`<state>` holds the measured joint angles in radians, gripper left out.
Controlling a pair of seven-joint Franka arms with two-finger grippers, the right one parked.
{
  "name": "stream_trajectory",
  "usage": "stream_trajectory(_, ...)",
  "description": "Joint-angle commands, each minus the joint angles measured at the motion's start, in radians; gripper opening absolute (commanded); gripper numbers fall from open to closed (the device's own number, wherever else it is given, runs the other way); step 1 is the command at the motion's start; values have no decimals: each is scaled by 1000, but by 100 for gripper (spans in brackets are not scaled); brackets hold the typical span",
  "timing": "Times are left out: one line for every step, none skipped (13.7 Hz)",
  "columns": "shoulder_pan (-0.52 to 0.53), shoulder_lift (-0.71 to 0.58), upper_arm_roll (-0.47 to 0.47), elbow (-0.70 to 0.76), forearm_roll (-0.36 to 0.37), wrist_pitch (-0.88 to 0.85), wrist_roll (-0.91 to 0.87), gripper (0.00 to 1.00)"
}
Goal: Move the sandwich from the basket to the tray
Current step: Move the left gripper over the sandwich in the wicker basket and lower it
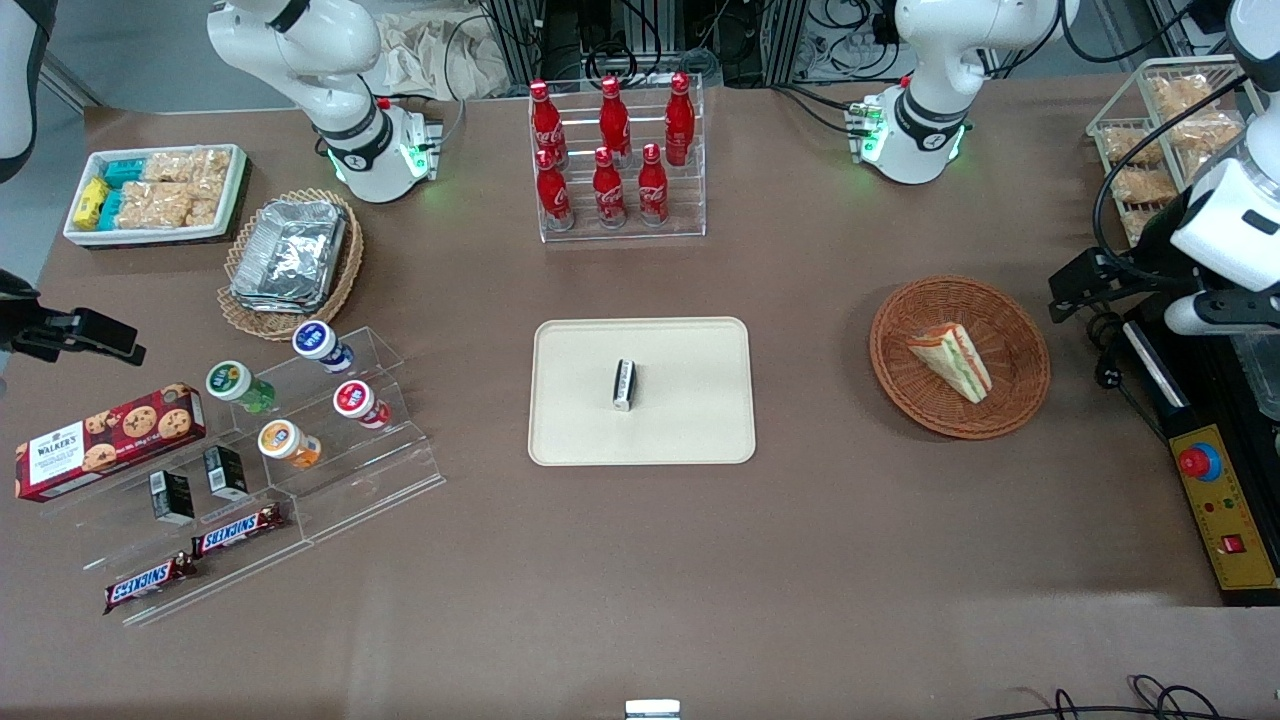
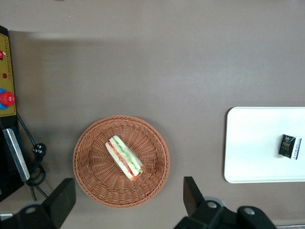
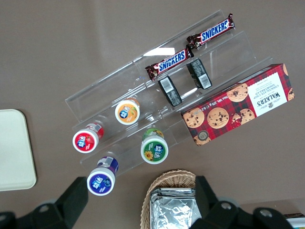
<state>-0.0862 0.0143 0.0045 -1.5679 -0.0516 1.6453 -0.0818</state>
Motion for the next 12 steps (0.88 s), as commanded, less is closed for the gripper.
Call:
stream_trajectory(-9, 19, 8, 35, 18, -36, 20, 100)
stream_trajectory(-9, 19, 9, 34, 18, -39, 19, 100)
stream_trajectory(-10, 19, 8, 23, 21, -59, 17, 100)
stream_trajectory(-10, 30, 8, 14, 29, -80, -8, 100)
stream_trajectory(-7, 20, 9, -24, 23, -76, -53, 100)
stream_trajectory(-4, 9, 14, -64, 19, -61, -106, 100)
stream_trajectory(-4, -5, 14, -113, 25, -30, -172, 100)
stream_trajectory(-6, -29, 14, -186, 29, 41, -250, 100)
stream_trajectory(-6, -69, 12, -278, 30, 123, -333, 100)
stream_trajectory(-6, -104, 12, -366, 30, 189, -431, 100)
stream_trajectory(-6, -134, 11, -450, 36, 247, -494, 100)
stream_trajectory(-7, -148, 6, -531, 79, 316, -537, 100)
